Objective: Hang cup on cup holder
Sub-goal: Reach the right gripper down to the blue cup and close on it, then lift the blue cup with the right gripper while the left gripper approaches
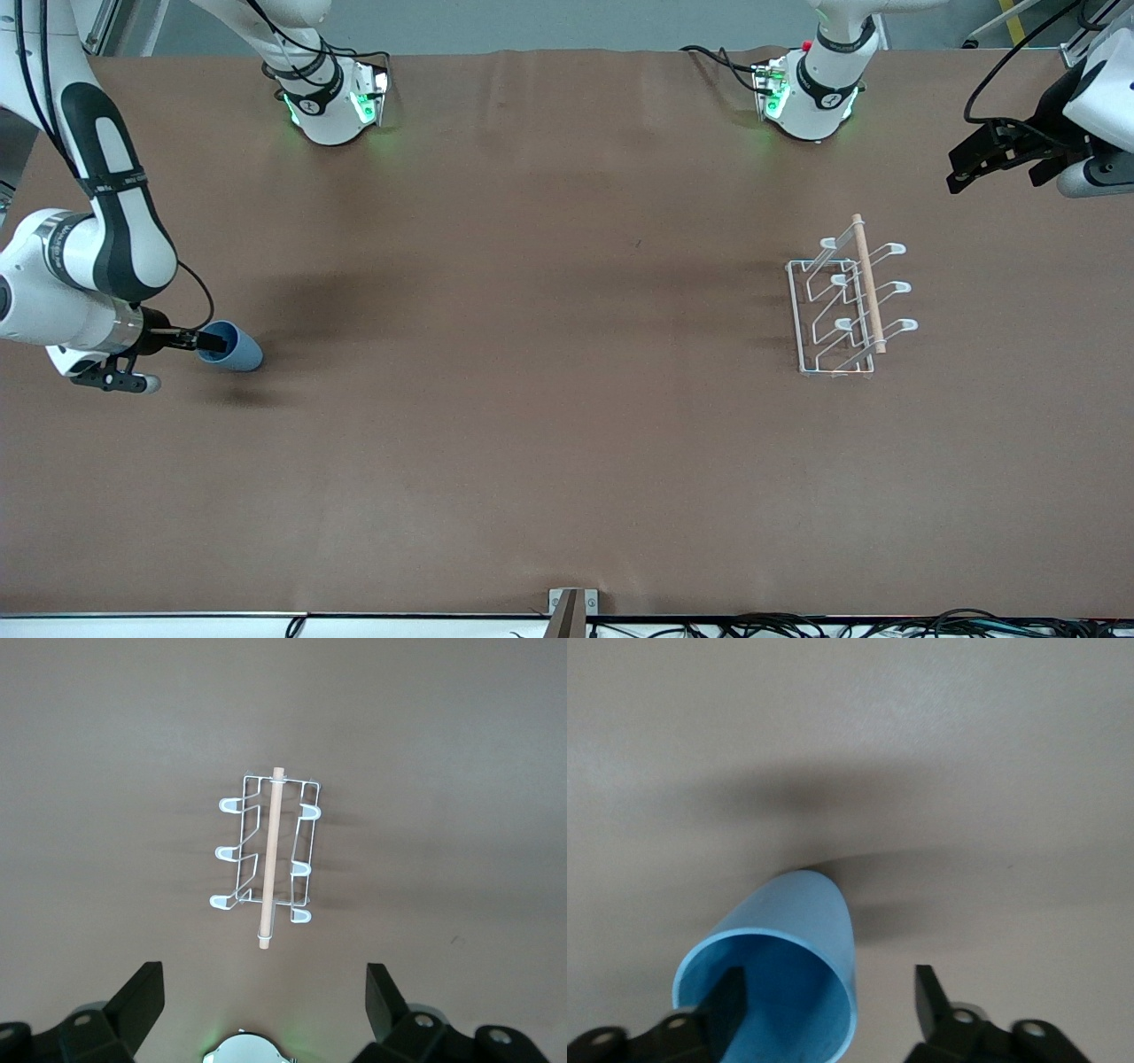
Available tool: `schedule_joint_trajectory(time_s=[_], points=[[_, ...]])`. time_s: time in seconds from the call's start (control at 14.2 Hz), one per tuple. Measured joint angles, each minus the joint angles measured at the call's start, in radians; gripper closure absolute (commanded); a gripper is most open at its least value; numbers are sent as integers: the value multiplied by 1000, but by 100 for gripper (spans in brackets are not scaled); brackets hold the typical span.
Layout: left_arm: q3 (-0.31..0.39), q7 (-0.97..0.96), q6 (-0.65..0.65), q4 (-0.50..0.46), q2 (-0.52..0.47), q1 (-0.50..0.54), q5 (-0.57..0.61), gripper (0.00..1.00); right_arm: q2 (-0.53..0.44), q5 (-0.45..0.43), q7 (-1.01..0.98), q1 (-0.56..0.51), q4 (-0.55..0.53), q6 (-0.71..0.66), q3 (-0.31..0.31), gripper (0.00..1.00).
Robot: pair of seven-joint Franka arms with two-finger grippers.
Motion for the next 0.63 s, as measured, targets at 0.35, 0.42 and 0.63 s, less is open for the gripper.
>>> schedule_joint_trajectory(time_s=[0.35, 0.42, 0.63], points=[[0, 0, 0, 6, 3, 0, 0, 0, -3, 0, -1, 31, 1, 12, 5, 100], [0, 0, 0, 7, 5, 0, 0, 0, -7, 0, -1, 34, 5, 12, 5, 100], [-1, 0, 0, 8, 11, -1, 0, 0, -68, 1, -1, 71, 27, -29, 9, 100]])
